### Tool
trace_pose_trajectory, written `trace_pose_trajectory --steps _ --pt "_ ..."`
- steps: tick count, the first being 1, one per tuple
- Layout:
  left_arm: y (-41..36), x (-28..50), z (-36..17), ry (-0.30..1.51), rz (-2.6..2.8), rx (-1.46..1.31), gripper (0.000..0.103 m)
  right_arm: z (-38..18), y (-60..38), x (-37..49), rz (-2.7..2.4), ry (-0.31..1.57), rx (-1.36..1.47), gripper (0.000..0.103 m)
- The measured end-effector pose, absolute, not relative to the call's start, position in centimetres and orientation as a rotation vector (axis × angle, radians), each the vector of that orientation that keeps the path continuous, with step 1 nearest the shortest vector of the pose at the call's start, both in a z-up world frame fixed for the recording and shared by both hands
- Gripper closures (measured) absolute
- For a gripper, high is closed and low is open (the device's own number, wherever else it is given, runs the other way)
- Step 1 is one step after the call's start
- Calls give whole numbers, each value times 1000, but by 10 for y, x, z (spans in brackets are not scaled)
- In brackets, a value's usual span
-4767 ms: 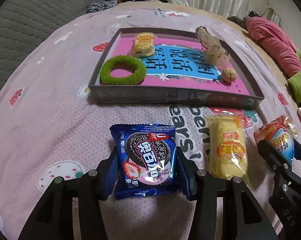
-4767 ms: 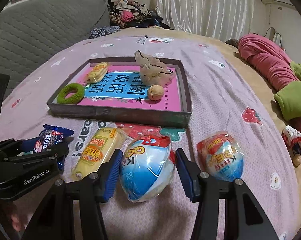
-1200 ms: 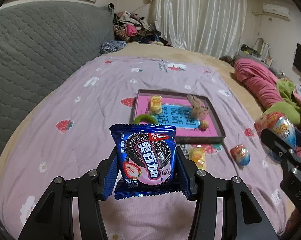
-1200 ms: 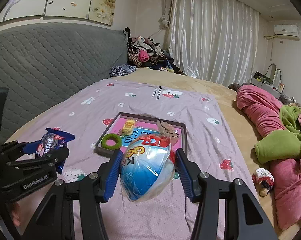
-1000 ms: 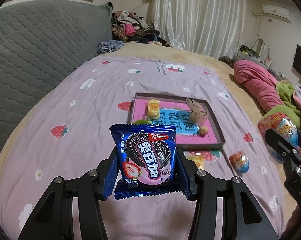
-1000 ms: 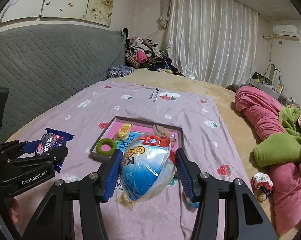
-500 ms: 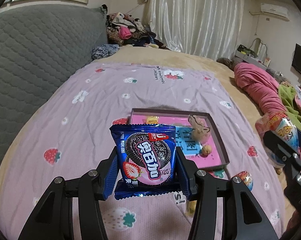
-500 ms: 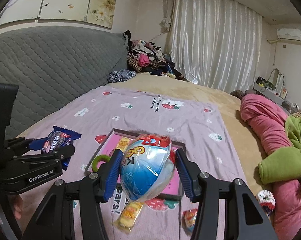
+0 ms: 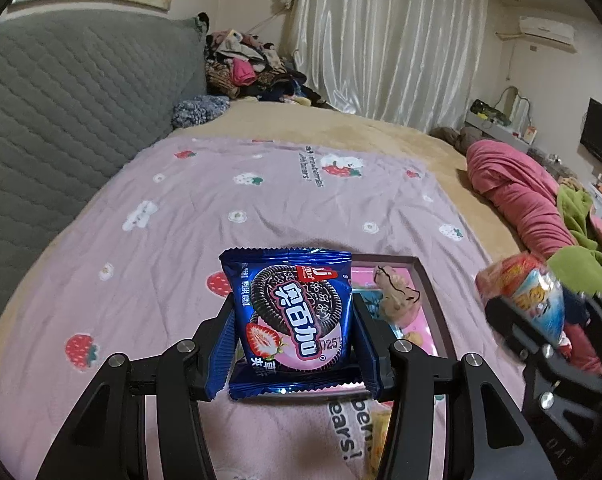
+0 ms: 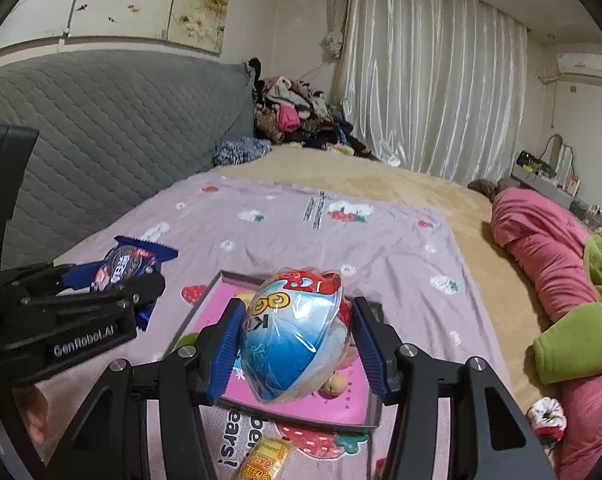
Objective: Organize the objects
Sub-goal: 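Lower the Oreo packet and toy egg over the pink book in the tray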
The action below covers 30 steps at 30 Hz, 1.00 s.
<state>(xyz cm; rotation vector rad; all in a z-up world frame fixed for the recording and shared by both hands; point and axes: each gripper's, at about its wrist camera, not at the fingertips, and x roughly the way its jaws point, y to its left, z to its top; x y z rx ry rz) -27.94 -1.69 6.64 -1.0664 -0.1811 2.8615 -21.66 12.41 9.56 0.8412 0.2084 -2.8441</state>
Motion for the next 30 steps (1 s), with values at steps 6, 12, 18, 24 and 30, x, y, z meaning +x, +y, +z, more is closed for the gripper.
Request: trace_pose_trajectory --steps 6,12,18,24,30 --pt "-13 -305 31 -191 2831 -1107 49 64 125 -235 -2819 206 900 49" --pt "-10 -327 -13 -167 2835 -1154 49 29 125 -256 -2779 184 951 49" --pt "-7 -351 -54 -160 2836 -1197 49 -11 125 -281 -2764 152 1014 49" --pt "-10 -362 -86 -252 2775 -1197 49 -54 127 -292 -2748 137 1045 49" --pt "-4 -373 -103 -201 2766 -1261 49 -70 124 -305 -2739 200 1091 49"
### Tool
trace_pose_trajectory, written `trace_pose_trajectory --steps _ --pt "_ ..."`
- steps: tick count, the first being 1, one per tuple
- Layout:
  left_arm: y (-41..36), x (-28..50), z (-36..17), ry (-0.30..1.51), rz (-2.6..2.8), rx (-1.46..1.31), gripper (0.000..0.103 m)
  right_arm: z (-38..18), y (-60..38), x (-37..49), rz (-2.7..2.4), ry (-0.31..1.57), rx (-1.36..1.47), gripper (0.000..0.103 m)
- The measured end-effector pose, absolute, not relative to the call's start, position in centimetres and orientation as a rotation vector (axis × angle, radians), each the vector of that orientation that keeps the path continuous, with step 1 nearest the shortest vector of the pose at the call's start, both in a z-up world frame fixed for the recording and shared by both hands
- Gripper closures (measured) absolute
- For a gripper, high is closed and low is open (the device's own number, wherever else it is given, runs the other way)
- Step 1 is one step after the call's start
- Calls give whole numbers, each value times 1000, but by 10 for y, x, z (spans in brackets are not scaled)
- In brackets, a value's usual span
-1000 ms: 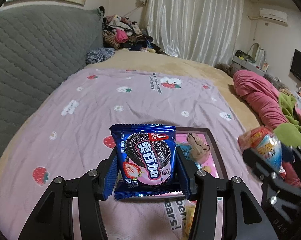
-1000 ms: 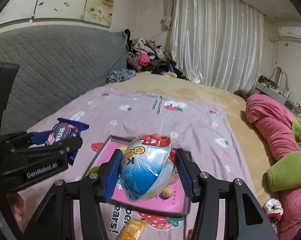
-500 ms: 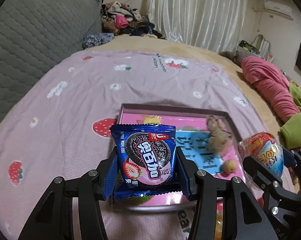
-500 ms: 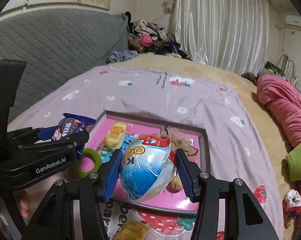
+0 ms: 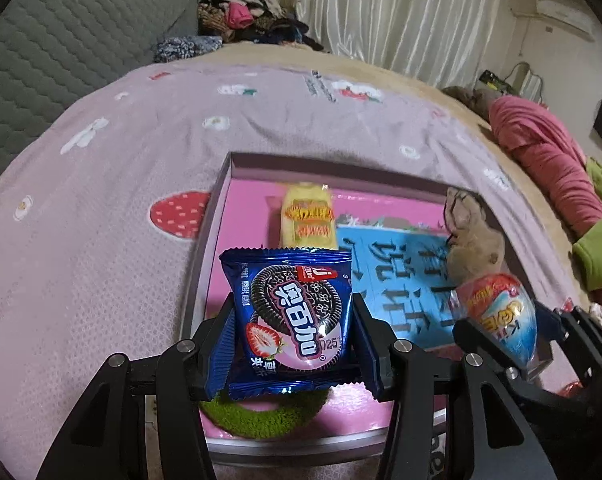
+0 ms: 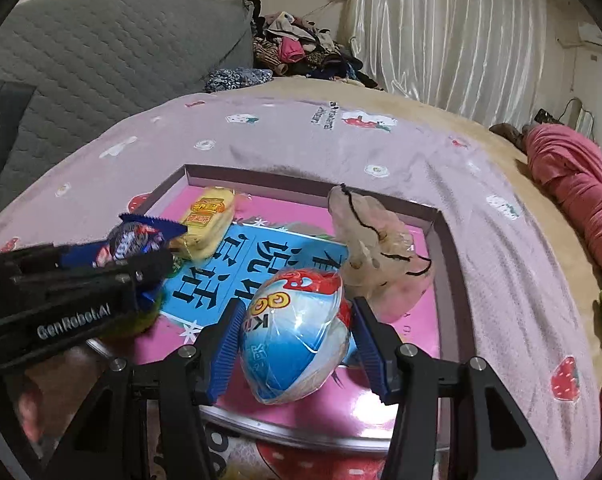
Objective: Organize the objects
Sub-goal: 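Lower the Oreo packet and toy egg over the pink book in the tray, then open the left tool to drop the Oreo packet while the right tool releases the egg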
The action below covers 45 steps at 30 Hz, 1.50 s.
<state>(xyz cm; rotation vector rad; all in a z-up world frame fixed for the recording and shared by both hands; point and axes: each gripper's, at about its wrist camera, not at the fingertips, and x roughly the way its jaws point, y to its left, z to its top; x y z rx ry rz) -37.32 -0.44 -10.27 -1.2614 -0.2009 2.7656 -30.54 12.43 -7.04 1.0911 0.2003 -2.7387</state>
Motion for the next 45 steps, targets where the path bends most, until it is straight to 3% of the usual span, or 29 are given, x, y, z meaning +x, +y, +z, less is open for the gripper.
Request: trace_pose_trajectory --steps 28,31,33,45 --pt "5 -369 -110 -69 2803 -1270 45 -98 121 -320 -2693 285 1253 47" --pt "3 -370 -110 -87 2798 -1272 38 -96 121 -318 -2699 294 1248 35" --pt "2 -369 -109 -100 2795 -1272 27 -95 121 -318 -2704 299 1246 34" --pt "-14 -363 -91 -152 2831 -1269 24 -80 126 -310 -2733 310 1205 28"
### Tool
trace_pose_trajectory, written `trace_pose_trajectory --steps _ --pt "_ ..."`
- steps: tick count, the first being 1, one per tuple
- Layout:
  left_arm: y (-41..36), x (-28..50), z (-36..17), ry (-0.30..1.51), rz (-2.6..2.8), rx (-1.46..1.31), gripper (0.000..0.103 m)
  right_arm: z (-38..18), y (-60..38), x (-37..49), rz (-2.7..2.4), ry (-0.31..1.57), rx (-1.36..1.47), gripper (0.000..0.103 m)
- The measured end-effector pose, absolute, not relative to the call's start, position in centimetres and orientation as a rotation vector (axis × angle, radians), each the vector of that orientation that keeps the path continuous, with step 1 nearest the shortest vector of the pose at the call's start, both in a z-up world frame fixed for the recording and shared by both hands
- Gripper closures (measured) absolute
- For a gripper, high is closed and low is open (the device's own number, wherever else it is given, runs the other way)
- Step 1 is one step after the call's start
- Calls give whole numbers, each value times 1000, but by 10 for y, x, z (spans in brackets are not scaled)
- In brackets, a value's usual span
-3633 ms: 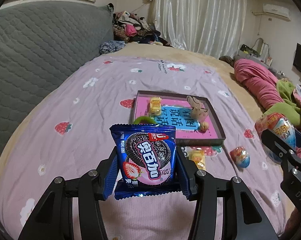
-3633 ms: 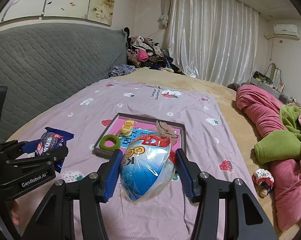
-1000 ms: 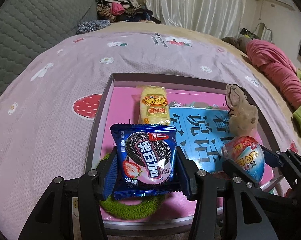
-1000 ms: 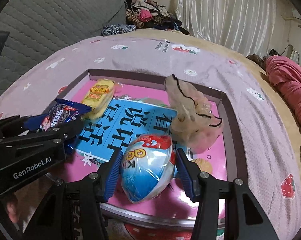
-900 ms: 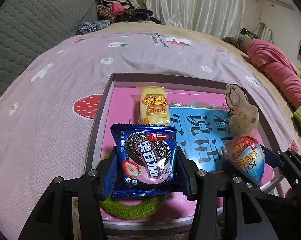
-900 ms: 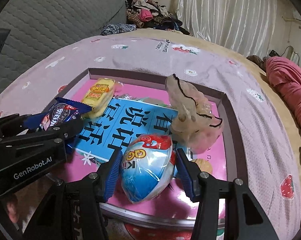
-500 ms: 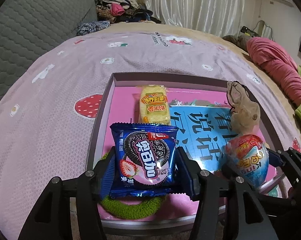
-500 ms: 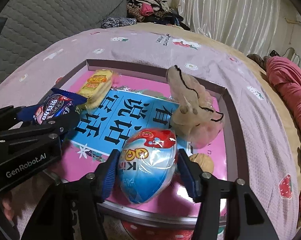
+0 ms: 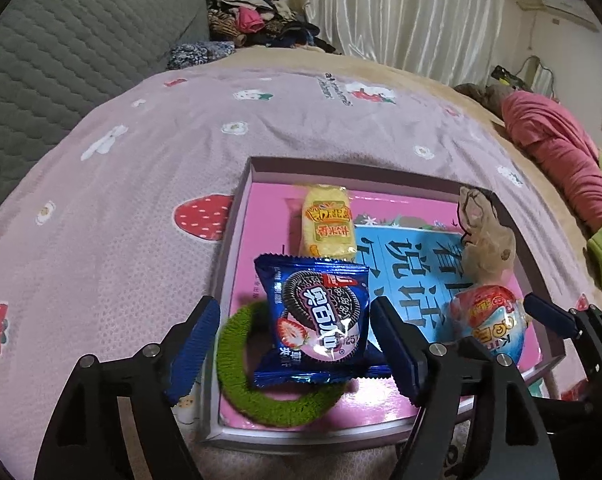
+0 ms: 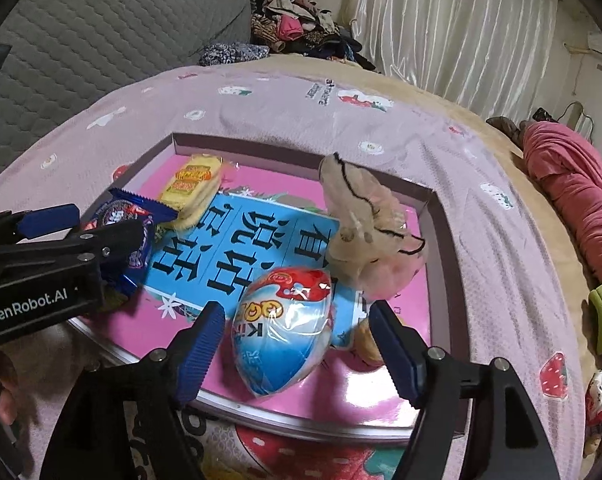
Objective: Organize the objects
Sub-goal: 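Open the left tool to drop the Oreo packet while the right tool releases the egg, then withdraw both tools from the tray toward the yellow cake packet and red-blue egg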
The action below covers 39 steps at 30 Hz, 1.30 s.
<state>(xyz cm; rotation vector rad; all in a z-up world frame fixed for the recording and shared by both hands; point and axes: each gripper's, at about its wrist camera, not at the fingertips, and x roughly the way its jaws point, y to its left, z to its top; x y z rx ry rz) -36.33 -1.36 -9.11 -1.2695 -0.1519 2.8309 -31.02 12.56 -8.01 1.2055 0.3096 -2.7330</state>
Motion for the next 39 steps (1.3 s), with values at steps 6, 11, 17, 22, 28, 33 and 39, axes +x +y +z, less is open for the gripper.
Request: trace_pose_trajectory --steps 6,11,17,22,28,33,39 --pt "-20 -354 -76 -167 2858 -1233 23 -62 129 -301 -2771 287 1147 21" --pt "-20 -343 -66 -135 2903 -1213 23 -46 135 -289 -2805 268 1115 17" --pt "-18 -315 -47 -117 2909 -1166 23 -25 148 -267 -2848 203 1099 15" --pt "-23 -276 -37 -191 2920 -1148 21 -5 152 -232 -2845 201 1056 10" --pt "-22 -237 -34 -227 2887 -1246 20 21 152 -198 -2868 228 1051 10" --pt "-19 -195 -4 -198 2907 -1209 20 52 147 -165 -2892 257 991 9" --pt "-16 -151 37 -176 2946 -1126 20 88 141 -124 -2913 288 906 3"
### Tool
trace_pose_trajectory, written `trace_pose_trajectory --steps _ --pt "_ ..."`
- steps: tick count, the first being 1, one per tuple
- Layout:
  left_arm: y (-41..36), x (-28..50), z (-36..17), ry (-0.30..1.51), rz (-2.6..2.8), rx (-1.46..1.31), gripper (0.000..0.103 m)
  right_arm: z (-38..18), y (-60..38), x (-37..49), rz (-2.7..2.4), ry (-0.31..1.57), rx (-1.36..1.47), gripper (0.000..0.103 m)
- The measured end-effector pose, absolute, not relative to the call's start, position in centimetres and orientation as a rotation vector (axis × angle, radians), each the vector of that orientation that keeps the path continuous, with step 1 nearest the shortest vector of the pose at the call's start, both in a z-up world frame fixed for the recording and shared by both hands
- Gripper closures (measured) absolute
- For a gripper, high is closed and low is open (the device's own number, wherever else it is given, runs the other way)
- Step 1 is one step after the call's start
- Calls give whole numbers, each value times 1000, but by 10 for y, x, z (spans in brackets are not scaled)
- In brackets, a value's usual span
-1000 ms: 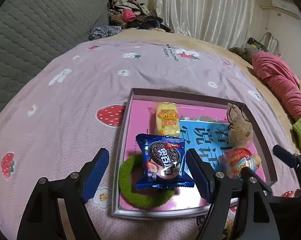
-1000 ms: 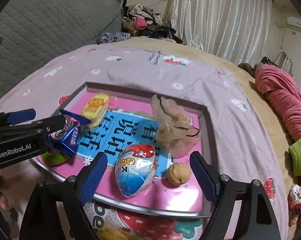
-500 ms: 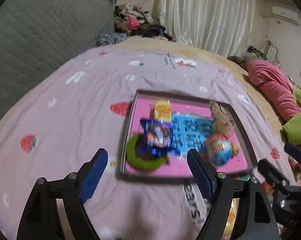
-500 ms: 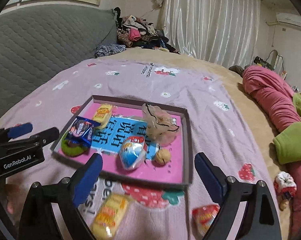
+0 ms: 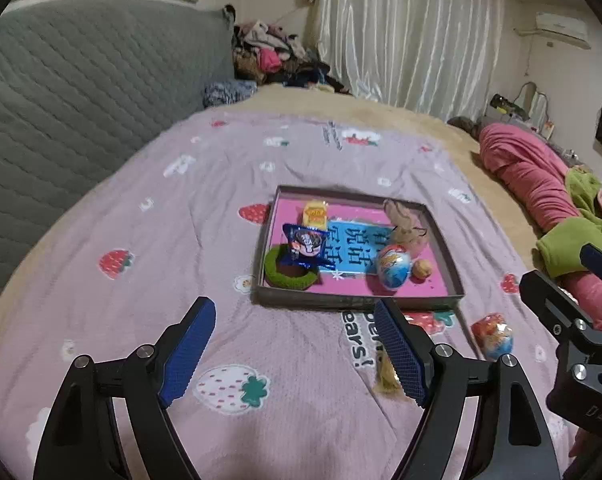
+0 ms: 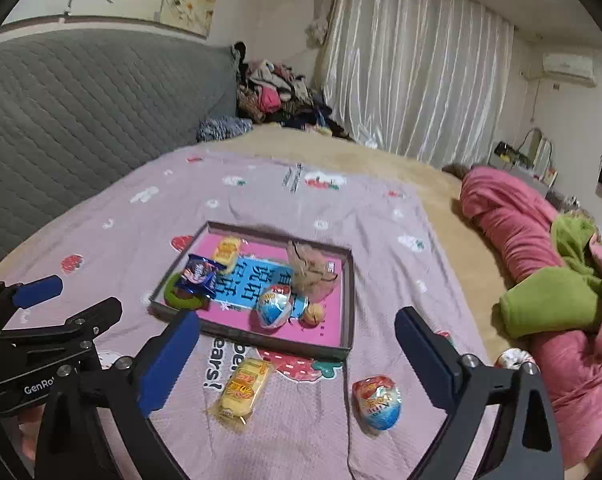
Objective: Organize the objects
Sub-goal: 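Withdraw both tools from the tray toward the yellow cake packet and red-blue egg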
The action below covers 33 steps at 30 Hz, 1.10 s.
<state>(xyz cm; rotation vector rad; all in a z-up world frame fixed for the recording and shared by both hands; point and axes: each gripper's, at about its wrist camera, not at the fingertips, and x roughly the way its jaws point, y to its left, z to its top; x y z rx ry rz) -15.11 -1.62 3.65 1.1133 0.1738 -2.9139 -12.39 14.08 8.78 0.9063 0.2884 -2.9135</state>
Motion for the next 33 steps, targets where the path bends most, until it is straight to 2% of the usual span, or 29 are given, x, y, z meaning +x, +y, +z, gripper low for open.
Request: trace_pose_trajectory --steps 12,18,23,33 --pt "-21 -82 92 179 -2948 1061 20 136 145 -61 -2908 219 843 1" --pt "-21 -59 112 159 -2939 1032 20 151 162 -42 -2868 71 849 1" --pt "-19 -47 123 156 -2952 1017 20 161 167 -27 -2903 125 840 1" --pt "-7 -31 129 114 -2970 1010 20 170 177 -5 -2917 111 816 1"
